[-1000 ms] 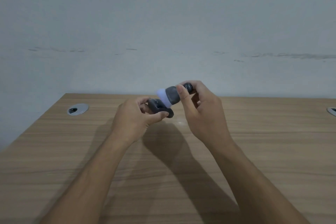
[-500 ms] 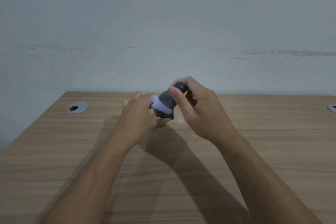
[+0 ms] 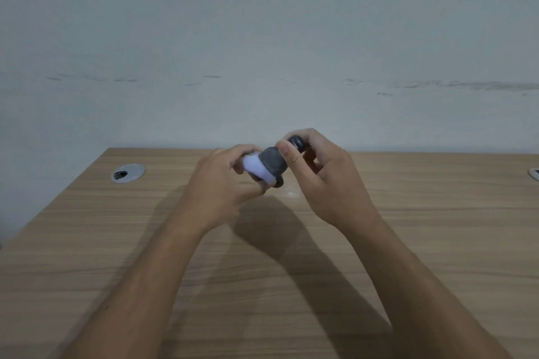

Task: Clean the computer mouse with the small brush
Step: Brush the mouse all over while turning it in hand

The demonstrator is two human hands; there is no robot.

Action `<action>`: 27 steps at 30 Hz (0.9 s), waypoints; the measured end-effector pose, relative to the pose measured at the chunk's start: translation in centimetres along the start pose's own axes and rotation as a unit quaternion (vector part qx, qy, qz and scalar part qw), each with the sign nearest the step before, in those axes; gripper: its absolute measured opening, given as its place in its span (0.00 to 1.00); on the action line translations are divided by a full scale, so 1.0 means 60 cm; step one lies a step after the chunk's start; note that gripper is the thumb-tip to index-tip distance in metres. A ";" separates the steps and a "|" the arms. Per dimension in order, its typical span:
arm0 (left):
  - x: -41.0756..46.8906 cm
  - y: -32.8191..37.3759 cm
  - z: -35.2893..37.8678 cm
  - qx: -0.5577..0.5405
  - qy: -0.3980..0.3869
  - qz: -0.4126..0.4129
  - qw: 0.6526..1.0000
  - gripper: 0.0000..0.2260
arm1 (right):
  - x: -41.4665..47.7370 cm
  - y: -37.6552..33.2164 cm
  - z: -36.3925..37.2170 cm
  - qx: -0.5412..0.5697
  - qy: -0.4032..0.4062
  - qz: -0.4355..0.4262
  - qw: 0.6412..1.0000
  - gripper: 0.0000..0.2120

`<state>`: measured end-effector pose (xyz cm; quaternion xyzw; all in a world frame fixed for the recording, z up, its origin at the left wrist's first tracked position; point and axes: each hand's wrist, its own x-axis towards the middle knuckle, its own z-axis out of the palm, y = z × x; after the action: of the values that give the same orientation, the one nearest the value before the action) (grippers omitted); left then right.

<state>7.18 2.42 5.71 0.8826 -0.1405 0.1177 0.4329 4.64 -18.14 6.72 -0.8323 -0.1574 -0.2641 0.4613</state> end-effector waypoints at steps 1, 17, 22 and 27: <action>-0.001 0.000 -0.003 -0.012 0.002 -0.001 1.000 0.21 | 0.000 0.007 0.000 0.008 0.020 0.017 1.000 0.08; 0.007 -0.010 -0.001 -0.118 0.004 -0.034 0.992 0.21 | 0.003 0.018 0.002 -0.018 0.096 0.051 0.994 0.08; 0.014 -0.015 -0.010 -0.135 -0.012 -0.019 0.991 0.21 | -0.004 0.064 -0.010 -0.080 0.132 0.120 0.981 0.10; 0.013 -0.022 0.007 -0.099 -0.007 -0.031 0.995 0.19 | 0.004 0.019 0.002 -0.017 0.142 0.072 0.987 0.10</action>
<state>8.39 2.77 4.74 0.8400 -0.1271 0.0835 0.5209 5.47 -18.68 6.04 -0.8033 -0.0249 -0.3484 0.4824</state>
